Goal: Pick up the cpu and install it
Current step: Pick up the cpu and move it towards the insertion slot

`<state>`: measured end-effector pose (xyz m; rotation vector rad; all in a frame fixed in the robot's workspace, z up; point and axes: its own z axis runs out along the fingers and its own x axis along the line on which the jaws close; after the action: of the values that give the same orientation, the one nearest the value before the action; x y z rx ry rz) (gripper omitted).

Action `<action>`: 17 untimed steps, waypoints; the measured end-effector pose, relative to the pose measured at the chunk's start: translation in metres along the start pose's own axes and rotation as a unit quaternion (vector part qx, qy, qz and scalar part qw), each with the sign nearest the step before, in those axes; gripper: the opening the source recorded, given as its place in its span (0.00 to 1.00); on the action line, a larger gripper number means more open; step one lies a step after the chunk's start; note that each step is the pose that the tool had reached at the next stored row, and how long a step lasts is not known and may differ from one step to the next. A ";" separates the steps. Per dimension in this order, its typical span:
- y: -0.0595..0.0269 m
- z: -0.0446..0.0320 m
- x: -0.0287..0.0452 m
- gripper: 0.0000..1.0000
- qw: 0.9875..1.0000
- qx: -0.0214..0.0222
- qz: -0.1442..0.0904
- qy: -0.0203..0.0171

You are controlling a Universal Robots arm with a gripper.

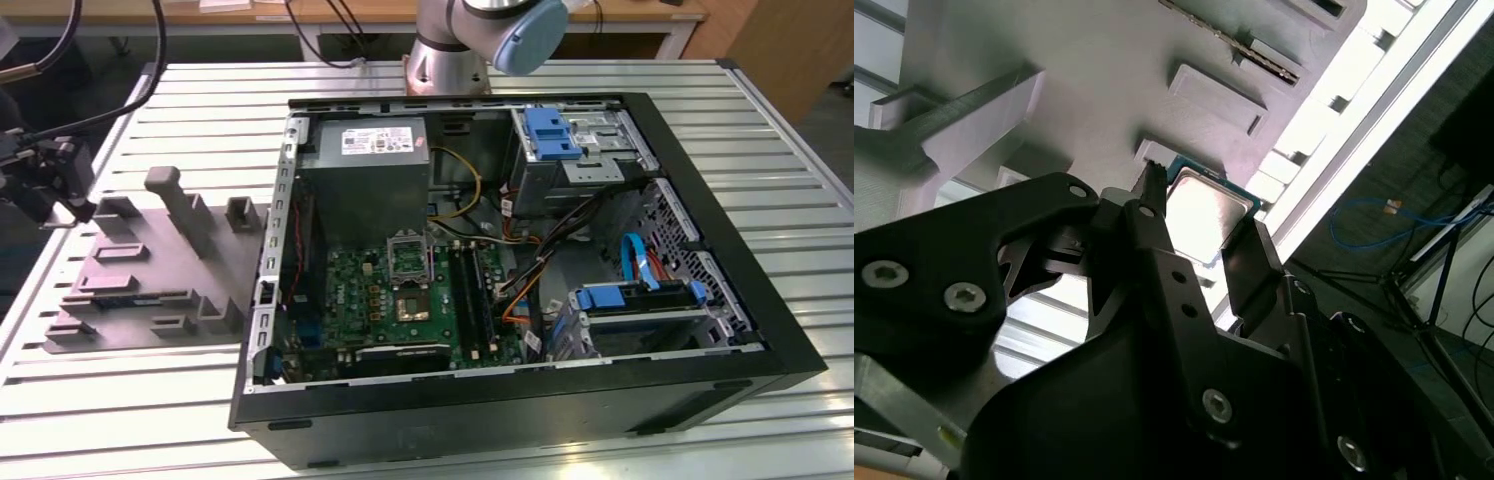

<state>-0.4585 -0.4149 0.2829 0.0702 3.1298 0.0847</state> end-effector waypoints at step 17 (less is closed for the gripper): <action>0.0016 -0.0286 -0.0002 0.47 1.000 0.000 0.000 0.000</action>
<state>-0.4586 -0.4149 0.3116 0.0703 3.1298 0.0848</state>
